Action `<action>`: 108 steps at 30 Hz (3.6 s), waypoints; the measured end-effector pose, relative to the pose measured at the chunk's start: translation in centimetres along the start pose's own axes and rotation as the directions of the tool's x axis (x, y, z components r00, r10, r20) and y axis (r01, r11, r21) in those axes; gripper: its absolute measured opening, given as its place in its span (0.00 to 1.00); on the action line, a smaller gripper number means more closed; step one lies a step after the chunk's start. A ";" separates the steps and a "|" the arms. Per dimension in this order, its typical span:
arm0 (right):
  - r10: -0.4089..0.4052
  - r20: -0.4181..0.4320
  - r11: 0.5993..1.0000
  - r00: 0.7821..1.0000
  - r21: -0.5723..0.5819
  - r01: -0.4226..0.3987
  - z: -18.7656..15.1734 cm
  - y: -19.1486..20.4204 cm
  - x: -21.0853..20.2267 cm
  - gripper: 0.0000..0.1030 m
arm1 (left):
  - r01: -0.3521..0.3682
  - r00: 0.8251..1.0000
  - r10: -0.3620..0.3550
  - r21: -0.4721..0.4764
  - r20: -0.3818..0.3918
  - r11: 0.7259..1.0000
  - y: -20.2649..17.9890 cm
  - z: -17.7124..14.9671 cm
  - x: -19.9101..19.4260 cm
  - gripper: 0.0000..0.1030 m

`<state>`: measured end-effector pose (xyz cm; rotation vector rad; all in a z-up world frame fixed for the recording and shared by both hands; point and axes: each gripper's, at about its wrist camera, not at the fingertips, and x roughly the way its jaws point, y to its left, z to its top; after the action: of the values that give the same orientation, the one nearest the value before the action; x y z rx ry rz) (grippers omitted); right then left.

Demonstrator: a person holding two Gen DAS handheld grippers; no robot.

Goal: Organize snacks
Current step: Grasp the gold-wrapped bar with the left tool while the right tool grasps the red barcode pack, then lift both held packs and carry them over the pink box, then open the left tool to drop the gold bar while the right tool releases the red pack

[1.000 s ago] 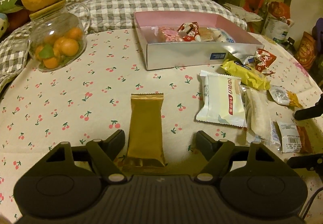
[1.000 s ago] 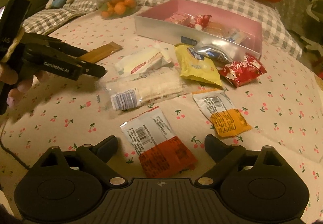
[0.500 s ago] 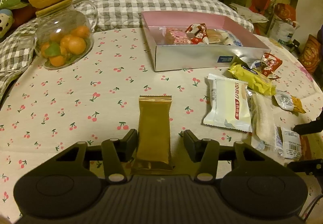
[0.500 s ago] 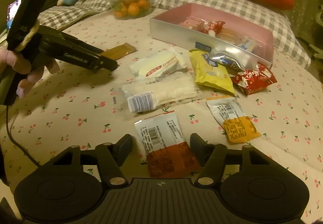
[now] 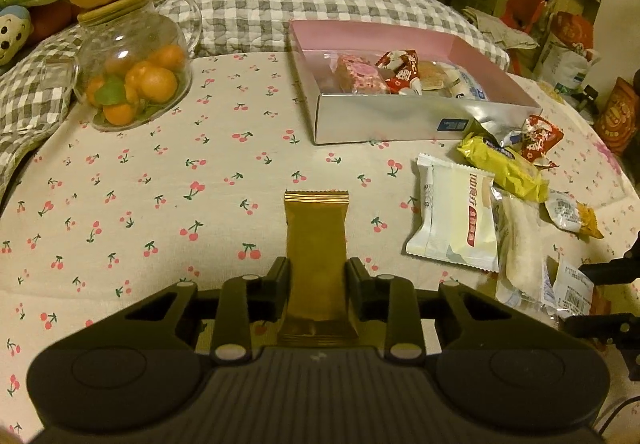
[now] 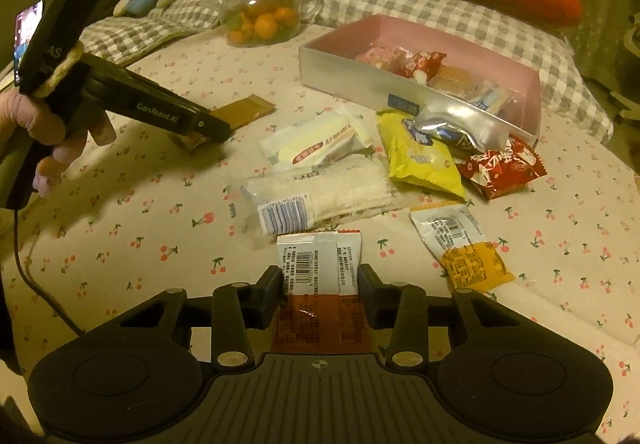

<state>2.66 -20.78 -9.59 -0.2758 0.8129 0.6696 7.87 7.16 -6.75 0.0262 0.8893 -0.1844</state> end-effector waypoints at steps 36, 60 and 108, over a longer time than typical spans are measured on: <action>-0.030 0.132 0.969 0.991 0.248 -0.004 6.6 -5.5 -1.7 0.38 | 0.076 0.995 -0.070 -0.083 0.075 0.994 -1.6 6.2 -1.6 0.27; -0.230 0.115 0.873 0.966 0.464 0.152 12.1 -14.1 3.8 0.38 | 0.115 0.989 -0.103 -0.113 0.106 0.987 -3.8 14.1 4.9 0.27; -0.245 0.101 0.888 0.964 0.422 0.182 12.3 -13.9 3.0 0.74 | 0.093 0.991 -0.080 -0.122 0.108 0.988 -5.5 16.4 6.6 0.64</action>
<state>20.26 -24.30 -3.98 0.0688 0.7434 0.2946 23.56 -0.89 -1.21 -0.1397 0.7984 -0.2085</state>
